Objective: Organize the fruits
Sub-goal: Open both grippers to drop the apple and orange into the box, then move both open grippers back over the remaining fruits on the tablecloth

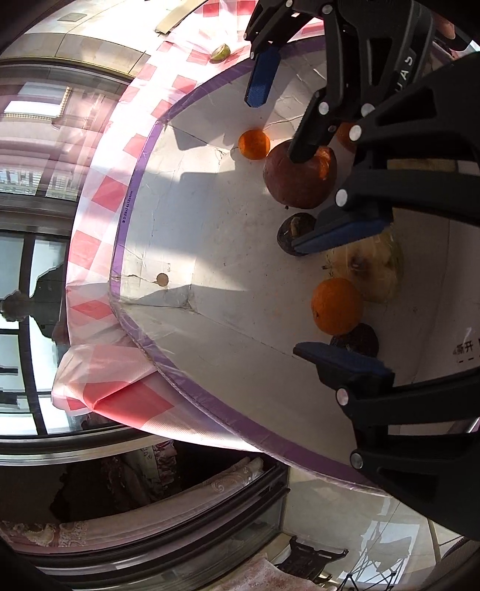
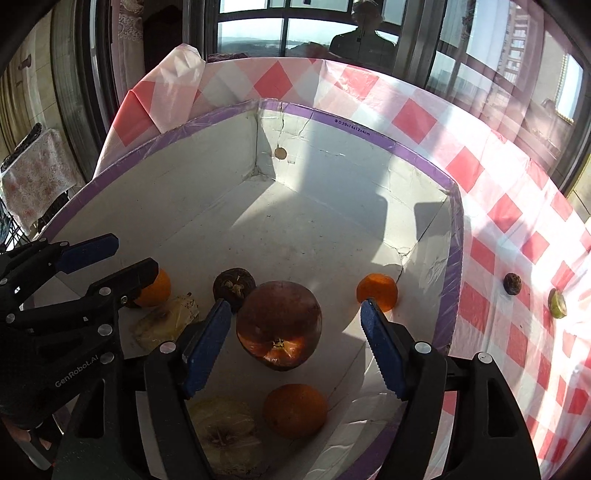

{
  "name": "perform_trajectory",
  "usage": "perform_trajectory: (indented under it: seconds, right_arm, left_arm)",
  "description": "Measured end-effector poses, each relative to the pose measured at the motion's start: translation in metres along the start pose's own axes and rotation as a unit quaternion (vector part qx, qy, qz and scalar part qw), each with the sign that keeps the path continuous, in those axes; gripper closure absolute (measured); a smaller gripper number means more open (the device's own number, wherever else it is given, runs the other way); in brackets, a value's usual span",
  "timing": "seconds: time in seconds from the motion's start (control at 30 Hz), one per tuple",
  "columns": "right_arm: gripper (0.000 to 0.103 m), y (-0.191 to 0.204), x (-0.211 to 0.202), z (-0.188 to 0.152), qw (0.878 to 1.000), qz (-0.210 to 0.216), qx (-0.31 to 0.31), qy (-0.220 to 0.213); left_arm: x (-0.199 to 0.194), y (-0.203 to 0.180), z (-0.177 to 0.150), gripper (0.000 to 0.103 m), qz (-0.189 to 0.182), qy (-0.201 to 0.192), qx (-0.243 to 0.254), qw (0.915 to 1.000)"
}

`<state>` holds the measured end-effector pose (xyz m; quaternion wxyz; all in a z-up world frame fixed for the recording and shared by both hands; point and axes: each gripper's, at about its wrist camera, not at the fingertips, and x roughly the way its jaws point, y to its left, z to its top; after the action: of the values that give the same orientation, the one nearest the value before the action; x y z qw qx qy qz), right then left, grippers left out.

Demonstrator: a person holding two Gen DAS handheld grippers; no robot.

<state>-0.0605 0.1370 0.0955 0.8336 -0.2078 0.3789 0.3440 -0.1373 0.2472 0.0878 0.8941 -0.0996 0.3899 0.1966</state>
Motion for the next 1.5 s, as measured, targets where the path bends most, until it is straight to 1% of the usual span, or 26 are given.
perform_trajectory:
  seconds: [0.13, 0.27, 0.43, 0.47, 0.53, 0.57, 0.6, 0.63, 0.67, 0.73, 0.77, 0.83, 0.9, 0.97, 1.0, 1.1, 1.13, 1.2, 1.23, 1.27, 1.3, 1.33, 1.37, 1.4, 1.47, 1.5]
  right_arm:
    - [0.030, -0.002, -0.002, 0.000, 1.000, -0.001, 0.006, -0.008]
    - [0.031, -0.003, -0.004, -0.001, 1.000, -0.002, 0.007, -0.018]
    - [0.030, -0.003, -0.010, -0.006, 0.999, -0.009, 0.011, -0.046]
    - [0.029, -0.003, -0.013, -0.009, 0.998, -0.011, 0.011, -0.056]
    - [0.027, -0.005, -0.021, -0.015, 0.997, -0.012, 0.016, -0.080]
    - [0.023, -0.008, -0.025, -0.018, 0.995, -0.010, 0.024, -0.092]
    - [0.022, -0.013, -0.030, -0.021, 0.994, -0.005, 0.032, -0.104]
    - [0.022, -0.018, -0.036, -0.025, 0.992, 0.001, 0.043, -0.121]
    - [0.020, -0.025, -0.043, -0.029, 0.989, 0.009, 0.055, -0.138]
    - [0.018, -0.041, -0.061, -0.038, 0.981, 0.016, 0.081, -0.175]
    - [0.016, -0.050, -0.070, -0.043, 0.976, 0.016, 0.094, -0.195]
    - [0.015, -0.072, -0.086, -0.057, 0.966, 0.012, 0.124, -0.225]
    - [0.015, -0.097, -0.095, -0.073, 0.958, 0.003, 0.157, -0.240]
    - [0.015, -0.125, -0.096, -0.093, 0.952, -0.015, 0.192, -0.237]
    - [0.015, -0.142, -0.093, -0.104, 0.950, -0.028, 0.212, -0.228]
    - [0.015, -0.189, -0.088, -0.139, 0.936, -0.066, 0.280, -0.202]
    - [0.015, -0.205, -0.086, -0.152, 0.930, -0.074, 0.304, -0.194]
    - [0.015, -0.232, -0.085, -0.174, 0.916, -0.093, 0.343, -0.185]
    - [0.015, -0.243, -0.085, -0.185, 0.910, -0.102, 0.358, -0.182]
    - [0.015, -0.253, -0.084, -0.193, 0.905, -0.110, 0.371, -0.178]
    - [0.015, -0.260, -0.083, -0.200, 0.900, -0.116, 0.381, -0.176]
    - [0.015, -0.268, -0.081, -0.208, 0.895, -0.122, 0.391, -0.175]
    - [0.015, -0.273, -0.079, -0.215, 0.892, -0.124, 0.399, -0.172]
    - [0.015, -0.279, -0.077, -0.221, 0.889, -0.124, 0.406, -0.168]
    - [0.015, -0.288, -0.073, -0.231, 0.884, -0.114, 0.422, -0.166]
    - [0.015, -0.292, -0.073, -0.234, 0.881, -0.103, 0.430, -0.170]
  left_arm:
    - [-0.002, 0.000, 0.000, 0.041, 0.011, -0.003, -0.002, 0.9999]
    - [-0.001, 0.000, 0.001, 0.038, 0.013, -0.002, -0.002, 0.9999]
    - [-0.002, -0.001, 0.003, 0.031, 0.021, 0.000, -0.001, 0.9998]
    - [-0.002, -0.002, 0.003, 0.031, 0.021, 0.003, 0.000, 0.9998]
    - [-0.003, -0.003, 0.003, 0.026, 0.019, 0.006, -0.001, 0.9998]
    - [-0.004, -0.004, 0.003, 0.024, 0.018, 0.006, -0.003, 0.9998]
    - [-0.005, -0.006, 0.004, 0.020, 0.014, 0.006, -0.006, 0.9999]
    - [-0.006, -0.008, 0.004, 0.010, 0.014, 0.007, -0.006, 0.9999]
    - [-0.009, -0.013, 0.004, 0.003, 0.028, 0.006, -0.003, 0.9996]
    - [-0.017, -0.024, 0.005, 0.002, 0.055, -0.014, 0.003, 0.9984]
    - [-0.021, -0.029, 0.006, 0.002, 0.053, -0.020, 0.005, 0.9984]
    - [-0.031, -0.041, 0.008, 0.002, 0.037, -0.032, 0.000, 0.9988]
    - [-0.043, -0.056, 0.009, 0.002, 0.013, -0.054, -0.005, 0.9985]
    - [-0.054, -0.079, 0.011, 0.002, -0.029, -0.068, 0.004, 0.9973]
    - [-0.057, -0.093, 0.012, 0.002, -0.052, -0.073, 0.012, 0.9959]
    - [-0.062, -0.145, 0.012, 0.002, -0.132, -0.088, 0.048, 0.9862]
    - [-0.060, -0.163, 0.012, 0.002, -0.157, -0.088, 0.060, 0.9818]
    - [-0.048, -0.203, 0.010, 0.002, -0.216, -0.088, 0.076, 0.9694]
    - [-0.035, -0.222, 0.010, 0.002, -0.234, -0.085, 0.079, 0.9652]
    - [-0.021, -0.238, 0.010, 0.002, -0.242, -0.080, 0.079, 0.9636]
    - [-0.005, -0.255, 0.011, 0.001, -0.234, -0.078, 0.079, 0.9658]
    - [0.004, -0.275, 0.009, 0.002, -0.174, -0.110, 0.091, 0.9743]
    - [0.013, -0.290, 0.010, 0.002, -0.142, -0.132, 0.102, 0.9757]
    - [0.026, -0.304, 0.011, 0.002, -0.148, -0.127, 0.111, 0.9746]
    - [0.053, -0.320, 0.021, 0.002, -0.189, -0.079, 0.098, 0.9739]
    - [0.063, -0.325, 0.024, 0.002, -0.203, -0.074, 0.089, 0.9725]
